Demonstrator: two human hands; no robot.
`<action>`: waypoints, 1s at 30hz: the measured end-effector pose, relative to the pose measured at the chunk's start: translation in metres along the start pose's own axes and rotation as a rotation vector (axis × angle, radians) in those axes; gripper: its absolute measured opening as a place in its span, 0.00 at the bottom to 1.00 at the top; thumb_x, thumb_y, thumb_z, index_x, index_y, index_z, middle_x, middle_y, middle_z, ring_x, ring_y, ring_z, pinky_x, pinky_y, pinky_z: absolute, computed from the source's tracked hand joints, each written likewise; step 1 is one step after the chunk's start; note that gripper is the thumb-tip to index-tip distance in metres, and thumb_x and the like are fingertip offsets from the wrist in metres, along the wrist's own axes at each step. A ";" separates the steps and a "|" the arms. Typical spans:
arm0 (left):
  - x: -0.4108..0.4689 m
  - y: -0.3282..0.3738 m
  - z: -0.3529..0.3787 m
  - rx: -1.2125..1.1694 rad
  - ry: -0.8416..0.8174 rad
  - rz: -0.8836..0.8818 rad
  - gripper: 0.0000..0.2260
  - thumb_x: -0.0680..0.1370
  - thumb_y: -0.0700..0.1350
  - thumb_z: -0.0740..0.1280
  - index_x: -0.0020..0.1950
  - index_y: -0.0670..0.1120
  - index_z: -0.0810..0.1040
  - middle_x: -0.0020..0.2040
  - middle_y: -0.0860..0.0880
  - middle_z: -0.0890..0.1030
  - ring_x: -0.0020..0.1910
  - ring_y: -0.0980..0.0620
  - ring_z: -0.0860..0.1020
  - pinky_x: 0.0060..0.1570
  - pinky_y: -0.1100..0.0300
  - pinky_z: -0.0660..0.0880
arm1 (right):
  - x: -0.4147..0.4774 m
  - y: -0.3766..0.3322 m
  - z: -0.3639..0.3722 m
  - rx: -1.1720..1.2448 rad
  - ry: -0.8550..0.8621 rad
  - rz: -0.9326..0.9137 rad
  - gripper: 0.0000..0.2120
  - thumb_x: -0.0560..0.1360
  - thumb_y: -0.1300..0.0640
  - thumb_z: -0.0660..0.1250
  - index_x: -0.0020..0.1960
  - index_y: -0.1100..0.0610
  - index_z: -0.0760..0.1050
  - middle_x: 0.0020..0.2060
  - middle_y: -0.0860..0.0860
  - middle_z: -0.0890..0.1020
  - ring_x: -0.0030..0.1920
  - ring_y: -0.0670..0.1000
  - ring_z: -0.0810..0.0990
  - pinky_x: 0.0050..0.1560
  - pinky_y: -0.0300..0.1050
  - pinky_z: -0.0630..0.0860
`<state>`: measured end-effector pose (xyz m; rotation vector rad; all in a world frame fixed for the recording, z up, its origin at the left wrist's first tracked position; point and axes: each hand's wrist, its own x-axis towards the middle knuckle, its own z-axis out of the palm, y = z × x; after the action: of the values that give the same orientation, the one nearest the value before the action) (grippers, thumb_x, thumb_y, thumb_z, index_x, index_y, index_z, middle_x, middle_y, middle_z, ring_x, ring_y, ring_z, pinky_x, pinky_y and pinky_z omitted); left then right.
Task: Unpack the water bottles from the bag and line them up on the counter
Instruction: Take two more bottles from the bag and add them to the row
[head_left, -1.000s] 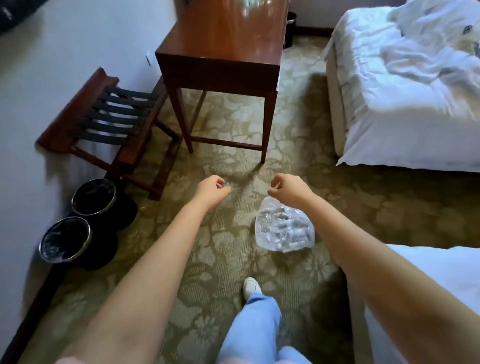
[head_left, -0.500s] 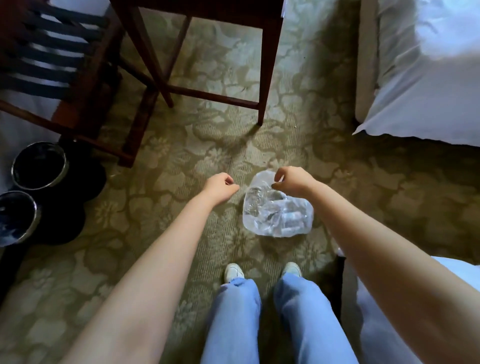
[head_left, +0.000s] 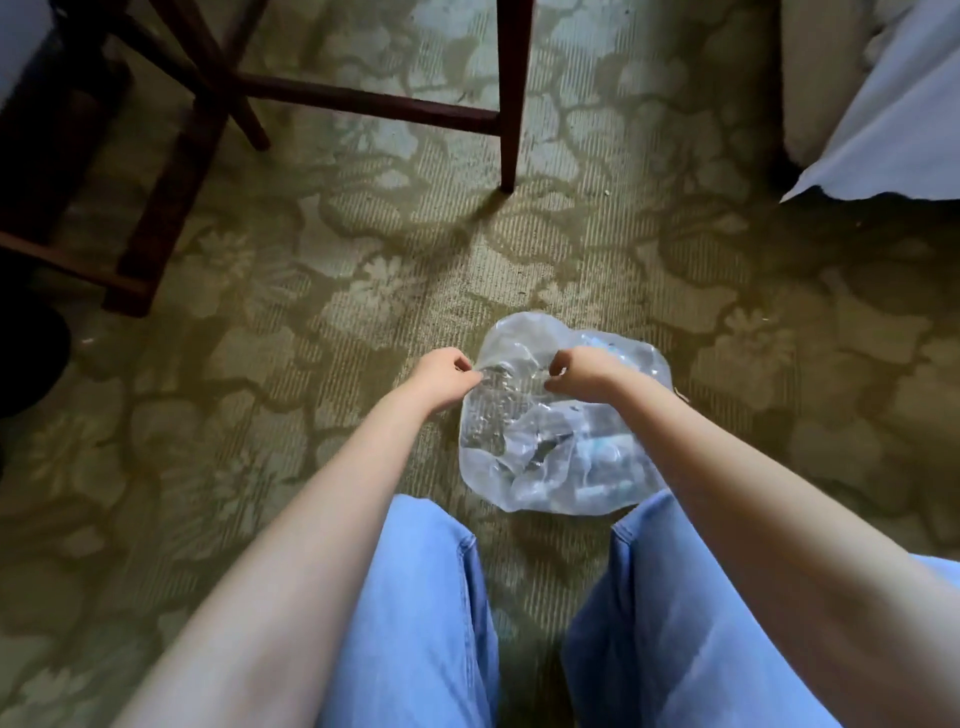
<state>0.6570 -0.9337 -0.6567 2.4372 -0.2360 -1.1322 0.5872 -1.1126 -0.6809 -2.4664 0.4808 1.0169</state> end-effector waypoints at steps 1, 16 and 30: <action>0.015 -0.005 0.010 -0.002 -0.002 0.004 0.13 0.77 0.47 0.66 0.58 0.42 0.78 0.58 0.44 0.80 0.56 0.46 0.77 0.52 0.59 0.70 | 0.016 0.006 0.011 -0.002 -0.006 -0.010 0.16 0.78 0.51 0.61 0.60 0.60 0.77 0.55 0.58 0.81 0.56 0.58 0.78 0.54 0.47 0.74; 0.106 -0.034 0.063 -0.078 0.039 0.121 0.12 0.76 0.47 0.66 0.58 0.43 0.77 0.54 0.46 0.79 0.52 0.49 0.77 0.51 0.57 0.74 | 0.144 0.057 0.148 -0.172 -0.079 0.057 0.35 0.70 0.45 0.72 0.73 0.49 0.62 0.68 0.55 0.71 0.67 0.58 0.69 0.65 0.52 0.68; 0.115 -0.046 0.049 -0.098 0.044 0.105 0.14 0.77 0.47 0.66 0.59 0.43 0.77 0.54 0.46 0.79 0.45 0.50 0.74 0.44 0.58 0.71 | 0.129 0.040 0.128 -0.247 0.268 -0.255 0.35 0.67 0.49 0.74 0.69 0.52 0.64 0.53 0.54 0.82 0.52 0.58 0.80 0.45 0.48 0.79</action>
<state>0.6935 -0.9465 -0.7842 2.3323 -0.2842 -1.0194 0.5811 -1.1008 -0.8667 -2.8118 0.1171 0.6815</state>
